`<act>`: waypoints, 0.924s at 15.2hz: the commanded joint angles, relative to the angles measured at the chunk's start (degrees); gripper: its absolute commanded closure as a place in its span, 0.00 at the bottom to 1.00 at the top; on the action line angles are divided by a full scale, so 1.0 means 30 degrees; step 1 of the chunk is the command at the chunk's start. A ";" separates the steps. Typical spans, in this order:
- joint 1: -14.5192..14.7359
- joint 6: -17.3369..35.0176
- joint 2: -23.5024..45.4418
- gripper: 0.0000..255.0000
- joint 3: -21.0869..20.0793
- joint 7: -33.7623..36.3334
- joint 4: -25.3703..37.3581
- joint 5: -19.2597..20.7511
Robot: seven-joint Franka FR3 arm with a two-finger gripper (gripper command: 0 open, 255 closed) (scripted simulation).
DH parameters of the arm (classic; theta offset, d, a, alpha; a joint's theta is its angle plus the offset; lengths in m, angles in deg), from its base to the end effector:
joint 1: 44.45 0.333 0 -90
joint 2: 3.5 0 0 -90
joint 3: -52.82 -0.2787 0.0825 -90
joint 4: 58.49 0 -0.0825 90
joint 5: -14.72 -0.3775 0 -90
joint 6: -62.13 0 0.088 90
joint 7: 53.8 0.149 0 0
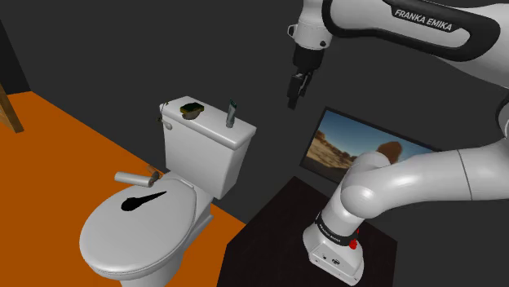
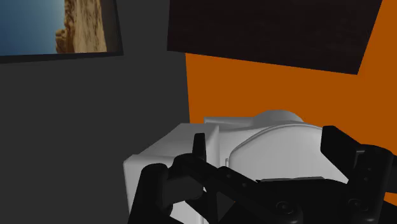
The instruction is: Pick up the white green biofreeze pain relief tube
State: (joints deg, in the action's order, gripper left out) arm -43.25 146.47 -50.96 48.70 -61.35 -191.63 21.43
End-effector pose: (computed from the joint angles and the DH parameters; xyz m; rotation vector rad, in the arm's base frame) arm 0.3051 0.0140 0.5433 2.9590 0.2828 -0.0442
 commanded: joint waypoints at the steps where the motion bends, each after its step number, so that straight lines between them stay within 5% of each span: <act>1: 0.0000 0.0000 0.0000 0.00 0.0000 0.0000 0.0000 0.0000; 14: -0.1863 0.8915 0.6511 0.00 0.0459 0.3575 -0.0257 0.0372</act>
State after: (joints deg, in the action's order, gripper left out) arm -48.34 170.50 -33.44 49.88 -51.49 -192.33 22.34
